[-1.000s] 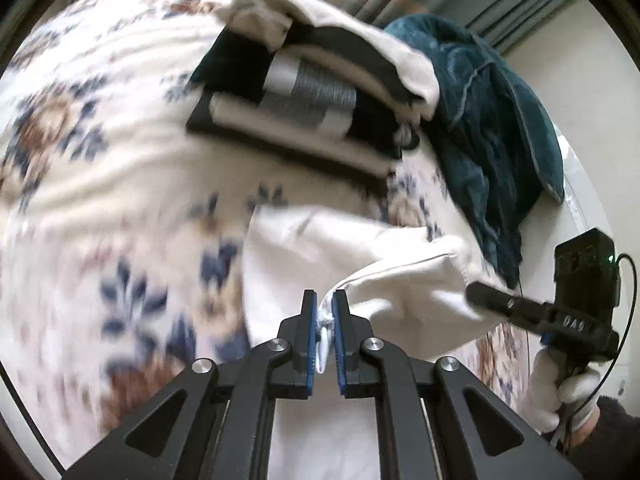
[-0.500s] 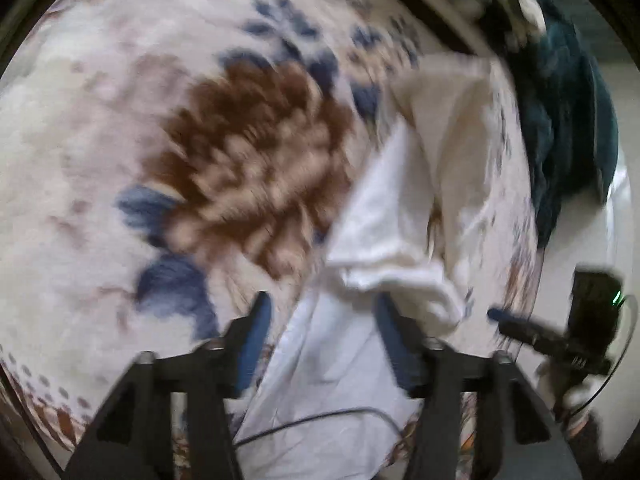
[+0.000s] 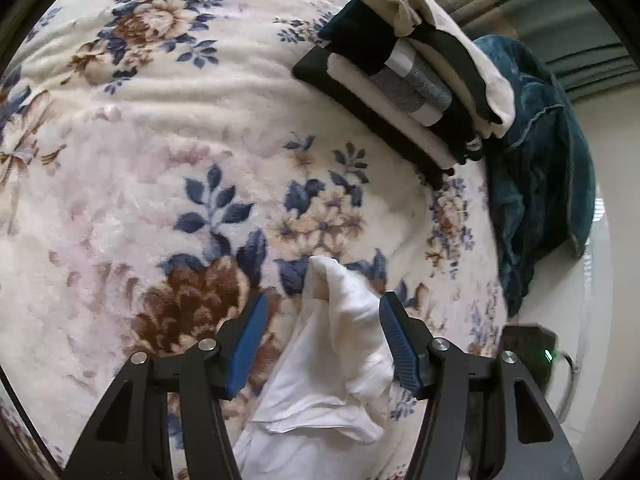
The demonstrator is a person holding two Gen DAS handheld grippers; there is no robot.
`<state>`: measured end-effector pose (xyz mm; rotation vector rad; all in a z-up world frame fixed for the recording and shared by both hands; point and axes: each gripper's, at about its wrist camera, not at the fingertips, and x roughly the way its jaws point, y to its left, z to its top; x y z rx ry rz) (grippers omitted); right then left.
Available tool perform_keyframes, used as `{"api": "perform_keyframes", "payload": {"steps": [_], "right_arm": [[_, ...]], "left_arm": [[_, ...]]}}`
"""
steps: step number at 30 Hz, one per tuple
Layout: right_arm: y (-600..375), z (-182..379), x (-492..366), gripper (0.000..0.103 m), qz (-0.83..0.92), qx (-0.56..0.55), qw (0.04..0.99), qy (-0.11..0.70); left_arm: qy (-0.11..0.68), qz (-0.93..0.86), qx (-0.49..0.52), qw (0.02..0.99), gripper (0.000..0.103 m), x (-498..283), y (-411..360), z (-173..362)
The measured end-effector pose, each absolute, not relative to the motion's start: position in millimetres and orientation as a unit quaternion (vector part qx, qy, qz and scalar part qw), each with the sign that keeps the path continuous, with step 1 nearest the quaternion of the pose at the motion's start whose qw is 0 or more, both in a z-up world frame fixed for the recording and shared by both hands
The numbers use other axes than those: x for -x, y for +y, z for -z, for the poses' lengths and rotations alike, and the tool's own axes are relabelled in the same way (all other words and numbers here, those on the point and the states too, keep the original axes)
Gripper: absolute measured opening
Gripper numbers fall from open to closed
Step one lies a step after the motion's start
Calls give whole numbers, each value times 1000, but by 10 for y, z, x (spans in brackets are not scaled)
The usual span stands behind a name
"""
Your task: Fold small clothes
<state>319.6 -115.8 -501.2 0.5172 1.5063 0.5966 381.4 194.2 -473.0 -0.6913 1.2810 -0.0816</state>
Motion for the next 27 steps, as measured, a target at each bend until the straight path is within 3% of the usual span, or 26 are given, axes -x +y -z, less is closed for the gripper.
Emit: {"api": "perform_keyframes", "payload": {"steps": [6, 11, 17, 18, 19, 20, 21, 22, 27], "right_arm": [[-841, 4944, -2562, 55, -367, -154, 570, 718], [-1632, 4996, -2479, 56, -198, -244, 629, 711], [-2018, 5342, -2366, 55, -92, -345, 600, 716], [-1988, 5392, -2344, 55, -88, -348, 598, 717], [-1933, 5432, -2319, 54, -79, -341, 598, 721], [-1876, 5435, -2273, 42, -72, -335, 601, 722], [-1846, 5455, -2263, 29, -66, -329, 606, 721], [-1810, 5442, -2270, 2, -50, -310, 614, 724], [-1857, 5158, -2269, 0, -16, -269, 664, 698]], "left_arm": [[609, 21, 318, 726, 56, -3754, 1949, 4999], [612, 12, 315, 726, 56, -3780, 1964, 5156], [644, 6, 315, 697, 55, -3904, 1843, 5516], [647, 7, 317, 694, 52, -3914, 1821, 5549], [644, 12, 322, 694, 25, -3917, 1783, 5581], [639, 18, 322, 698, 9, -3919, 1742, 5579], [633, 26, 318, 705, 7, -3912, 1693, 5536], [621, 33, 314, 717, 7, -3894, 1660, 5448], [588, 32, 326, 739, 6, -3739, 1619, 5098]]}}
